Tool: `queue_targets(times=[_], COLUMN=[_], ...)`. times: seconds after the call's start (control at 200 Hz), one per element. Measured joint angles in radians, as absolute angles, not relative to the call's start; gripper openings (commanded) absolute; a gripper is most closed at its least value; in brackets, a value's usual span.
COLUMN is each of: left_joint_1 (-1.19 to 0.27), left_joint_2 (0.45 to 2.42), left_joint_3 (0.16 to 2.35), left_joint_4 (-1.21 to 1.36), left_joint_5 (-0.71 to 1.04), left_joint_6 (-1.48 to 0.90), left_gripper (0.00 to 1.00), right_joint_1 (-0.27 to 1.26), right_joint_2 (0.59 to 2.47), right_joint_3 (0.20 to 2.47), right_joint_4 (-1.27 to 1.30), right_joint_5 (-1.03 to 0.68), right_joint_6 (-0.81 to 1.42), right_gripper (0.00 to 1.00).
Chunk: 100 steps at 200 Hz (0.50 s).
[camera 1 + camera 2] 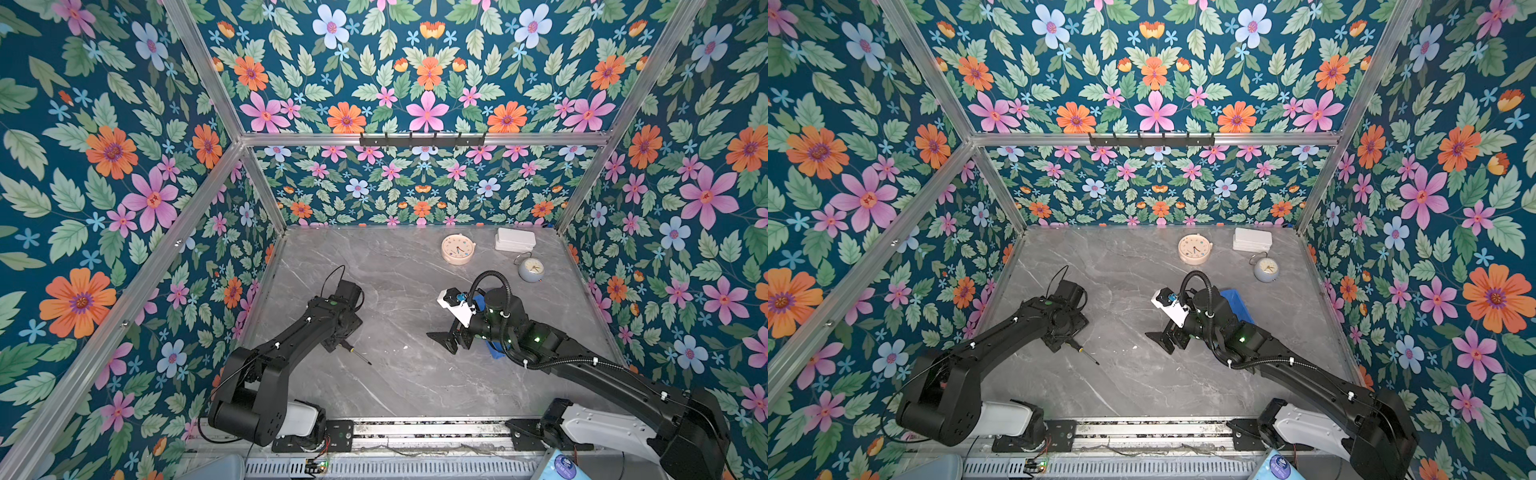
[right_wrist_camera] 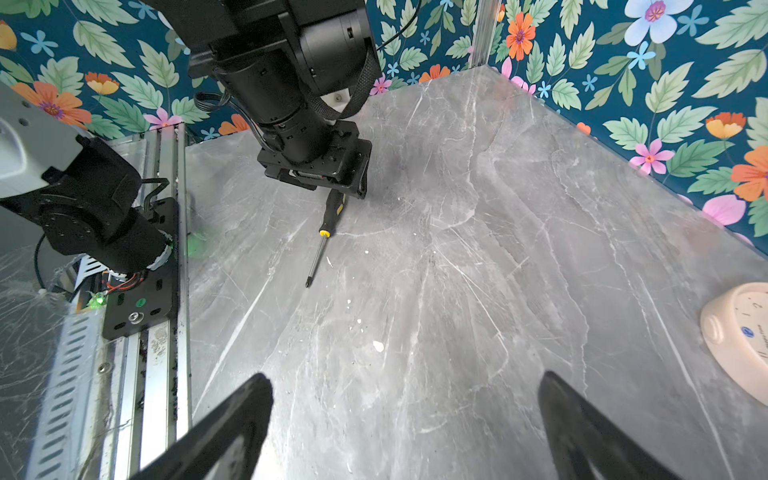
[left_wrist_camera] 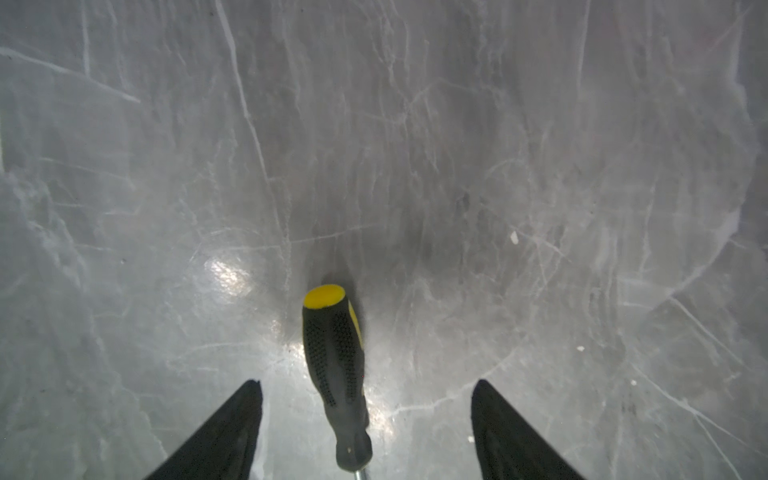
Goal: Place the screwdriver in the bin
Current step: 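Lower the left gripper onto the black-and-yellow screwdriver handle while the right arm rises, then close the left gripper on the screwdriver handle and lift it upright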
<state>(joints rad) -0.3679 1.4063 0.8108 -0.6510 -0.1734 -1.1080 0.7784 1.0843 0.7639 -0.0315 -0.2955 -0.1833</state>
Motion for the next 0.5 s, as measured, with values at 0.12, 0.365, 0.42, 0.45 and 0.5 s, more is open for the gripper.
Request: queue_targets(times=[0.12,0.365,0.42,0.45,0.5], left_joint_1=[-0.368,-0.366,-0.364,-0.363,-0.361], left_joint_2=[1.430,1.461,1.465,1.468,1.474], left_joint_3=[0.812,0.791,0.783,0.780,0.773], left_joint_4=[-0.650,-0.641,-0.636,-0.635,-0.631], left_joint_5=[-0.173,-0.173,-0.173,-0.173,-0.172], left_joint_6=[-1.119,-1.126,-1.126,-1.126,-1.126], left_gripper=[0.68,0.61,0.59,0.58,0.56], right_joint_1=[0.779,0.779,0.779,0.779,0.779], right_joint_2=[1.083,1.083,1.083,1.084,1.086], right_joint_3=[0.763,0.758,0.758,0.758,0.758], right_joint_4=[-0.046,-0.055,-0.055,-0.055,-0.054], right_joint_5=[-0.296,-0.295,-0.296,-0.300,-0.306], right_joint_6=[-0.185,-0.184,-0.182,-0.182,-0.182], right_gripper=[0.99,0.99,0.99,0.99,0.99])
